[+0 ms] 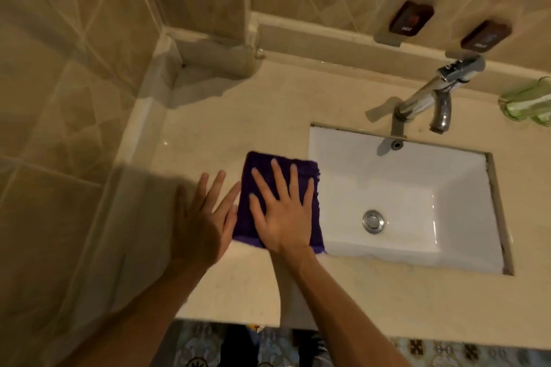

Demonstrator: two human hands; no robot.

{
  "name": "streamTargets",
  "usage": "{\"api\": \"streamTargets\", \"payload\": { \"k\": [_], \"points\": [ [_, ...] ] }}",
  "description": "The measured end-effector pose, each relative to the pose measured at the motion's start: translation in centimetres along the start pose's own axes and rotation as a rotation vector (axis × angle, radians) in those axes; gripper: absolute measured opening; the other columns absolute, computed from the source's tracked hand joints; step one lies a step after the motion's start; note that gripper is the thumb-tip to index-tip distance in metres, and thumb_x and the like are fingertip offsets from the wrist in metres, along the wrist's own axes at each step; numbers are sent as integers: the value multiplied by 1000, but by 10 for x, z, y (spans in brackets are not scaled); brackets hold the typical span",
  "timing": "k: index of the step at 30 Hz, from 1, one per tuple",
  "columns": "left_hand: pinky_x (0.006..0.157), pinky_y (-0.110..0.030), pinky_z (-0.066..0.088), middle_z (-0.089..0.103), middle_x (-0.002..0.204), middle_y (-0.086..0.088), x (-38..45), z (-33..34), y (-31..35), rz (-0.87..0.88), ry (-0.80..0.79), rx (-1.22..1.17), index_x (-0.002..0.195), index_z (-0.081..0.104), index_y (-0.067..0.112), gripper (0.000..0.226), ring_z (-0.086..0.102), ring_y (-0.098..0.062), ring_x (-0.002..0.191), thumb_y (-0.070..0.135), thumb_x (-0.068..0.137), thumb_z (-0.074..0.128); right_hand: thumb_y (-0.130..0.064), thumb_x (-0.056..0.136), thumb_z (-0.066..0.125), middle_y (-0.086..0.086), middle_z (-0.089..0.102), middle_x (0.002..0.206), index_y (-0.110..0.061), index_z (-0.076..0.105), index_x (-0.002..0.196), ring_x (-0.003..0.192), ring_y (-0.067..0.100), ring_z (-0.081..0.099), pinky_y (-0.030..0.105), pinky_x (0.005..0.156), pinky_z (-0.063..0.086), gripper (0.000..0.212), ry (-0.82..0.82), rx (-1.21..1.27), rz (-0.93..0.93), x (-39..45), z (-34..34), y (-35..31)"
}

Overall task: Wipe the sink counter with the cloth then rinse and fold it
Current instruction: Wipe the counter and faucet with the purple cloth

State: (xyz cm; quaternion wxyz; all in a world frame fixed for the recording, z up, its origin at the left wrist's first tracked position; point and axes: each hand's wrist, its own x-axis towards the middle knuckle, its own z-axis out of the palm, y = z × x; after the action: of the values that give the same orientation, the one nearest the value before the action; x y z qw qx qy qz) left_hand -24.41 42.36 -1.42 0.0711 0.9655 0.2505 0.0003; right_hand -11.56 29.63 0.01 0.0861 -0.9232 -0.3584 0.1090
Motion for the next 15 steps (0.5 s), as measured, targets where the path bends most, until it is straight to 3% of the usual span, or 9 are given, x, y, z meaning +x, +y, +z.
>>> {"api": "streamTargets", "payload": {
  "k": [4, 10, 15],
  "points": [
    [121, -64, 19, 25, 169, 1, 4, -6, 2, -45, -67, -30, 157, 32, 40, 55, 21, -31, 156, 44, 102, 32, -59, 104, 21, -7, 11, 170, -47, 18, 158, 157, 28, 1, 61, 123, 2, 55, 28, -30, -14, 83, -11, 15],
    [121, -63, 21, 21, 170, 0, 2, -7, 2, -32, -18, 22, 158, 30, 38, 57, 23, -31, 156, 45, 103, 41, -66, 99, 12, -5, 5, 171, -47, 12, 158, 157, 30, 0, 62, 122, -7, 62, -3, -83, 32, 196, -34, 28],
    [121, -63, 18, 12, 172, 2, 3, -5, 3, -38, -74, 43, 159, 25, 41, 57, 18, -31, 157, 48, 103, 33, -70, 96, 10, -7, 1, 171, -51, 9, 157, 157, 30, -4, 61, 121, -11, 64, -14, -86, 46, 250, -47, 35]
  ]
}}
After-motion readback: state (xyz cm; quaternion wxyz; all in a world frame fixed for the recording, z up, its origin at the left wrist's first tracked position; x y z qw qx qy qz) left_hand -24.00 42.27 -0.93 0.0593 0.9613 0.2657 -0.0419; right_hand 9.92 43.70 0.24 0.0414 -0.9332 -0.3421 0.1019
